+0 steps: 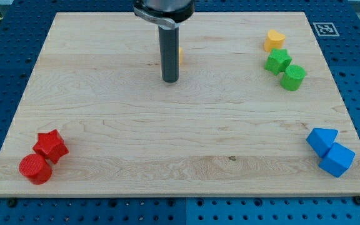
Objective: Place the arm below the yellow hexagon
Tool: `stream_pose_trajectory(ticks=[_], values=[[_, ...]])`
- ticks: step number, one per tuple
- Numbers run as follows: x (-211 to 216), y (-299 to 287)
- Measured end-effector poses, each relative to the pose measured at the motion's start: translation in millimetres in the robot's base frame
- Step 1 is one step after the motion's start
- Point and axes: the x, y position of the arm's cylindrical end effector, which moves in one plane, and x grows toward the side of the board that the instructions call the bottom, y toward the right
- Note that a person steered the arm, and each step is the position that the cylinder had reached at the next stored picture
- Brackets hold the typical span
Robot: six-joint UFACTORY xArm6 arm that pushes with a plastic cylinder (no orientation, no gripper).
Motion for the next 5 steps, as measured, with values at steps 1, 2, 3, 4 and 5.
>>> stream_pose_trajectory(ticks=[1,2,3,4,5], values=[[-1.1,0.0],[-10.3,-16.0],[-19.7,-26.1],[-19.7,-2.0],[-19.7,26.3]])
